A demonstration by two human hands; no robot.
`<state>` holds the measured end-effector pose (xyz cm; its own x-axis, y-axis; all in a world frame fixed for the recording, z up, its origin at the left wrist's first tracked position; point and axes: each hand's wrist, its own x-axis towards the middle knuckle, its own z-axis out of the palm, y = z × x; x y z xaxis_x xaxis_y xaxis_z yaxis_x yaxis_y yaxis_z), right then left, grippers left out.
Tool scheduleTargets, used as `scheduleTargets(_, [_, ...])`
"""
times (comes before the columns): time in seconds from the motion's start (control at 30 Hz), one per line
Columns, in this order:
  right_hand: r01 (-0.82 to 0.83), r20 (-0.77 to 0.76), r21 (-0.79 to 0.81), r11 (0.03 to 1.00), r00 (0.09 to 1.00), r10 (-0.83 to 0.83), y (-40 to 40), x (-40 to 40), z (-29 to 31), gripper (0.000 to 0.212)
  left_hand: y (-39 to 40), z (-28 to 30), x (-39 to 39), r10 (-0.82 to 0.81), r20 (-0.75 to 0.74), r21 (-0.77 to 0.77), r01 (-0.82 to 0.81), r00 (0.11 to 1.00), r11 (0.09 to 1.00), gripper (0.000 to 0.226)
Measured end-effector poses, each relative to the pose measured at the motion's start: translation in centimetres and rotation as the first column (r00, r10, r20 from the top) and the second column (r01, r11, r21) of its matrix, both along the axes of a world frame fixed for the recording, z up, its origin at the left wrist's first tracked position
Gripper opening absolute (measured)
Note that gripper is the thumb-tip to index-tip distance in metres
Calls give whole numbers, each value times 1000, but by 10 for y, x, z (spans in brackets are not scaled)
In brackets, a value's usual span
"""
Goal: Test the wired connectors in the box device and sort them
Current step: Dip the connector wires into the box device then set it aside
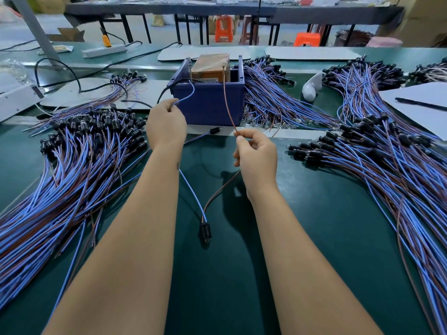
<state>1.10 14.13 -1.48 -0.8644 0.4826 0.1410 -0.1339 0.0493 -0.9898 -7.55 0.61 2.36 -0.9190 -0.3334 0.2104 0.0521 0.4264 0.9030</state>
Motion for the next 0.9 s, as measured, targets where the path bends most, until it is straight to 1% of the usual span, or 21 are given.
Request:
scheduleTargets(0.23, [2,-3,-8,1000,1000,-2,0,-2,-2,18,11,4,-1,-62,-20,-46,61,998,997,38])
scheduleTargets(0.3, [5,-3,-14,1000,1000,-5,0,-3,-2,18,11,2,-1,-64,-11,-58,63,998,996,37])
scheduleTargets(0.37, [6,1,-9,1000,1000,-6,-1,-4,-3,18,10,-1,-1,-95,30,-63,96,995,993,36])
scheduleTargets(0.43, [8,4,-3,1000,1000,-8,-1,-5,-3,20,12,-5,2,-221,124,-74,231,967,970,33])
scheduleTargets(0.5, [6,15,18,1000,1000,-6,0,-5,-3,24,17,-12,8,-372,211,-85,397,904,914,30])
scheduleTargets(0.53, [4,20,29,1000,1000,-5,0,-5,-3,26,20,-17,13,-420,223,-82,447,879,891,28])
scheduleTargets(0.6, [10,24,34,999,1000,-11,0,-5,-3,28,23,-28,21,-443,179,-34,456,878,889,27])
scheduleTargets(0.7, [52,23,17,998,998,-52,0,-5,-2,28,22,-39,26,-340,73,168,325,937,931,27])
scheduleTargets(0.77, [103,16,-30,994,995,-103,1,-4,0,27,19,-41,27,-286,49,242,266,957,933,27])
scheduleTargets(0.9, [185,23,-154,971,983,-184,5,-2,3,24,15,-40,37,-335,-22,298,326,942,897,22])
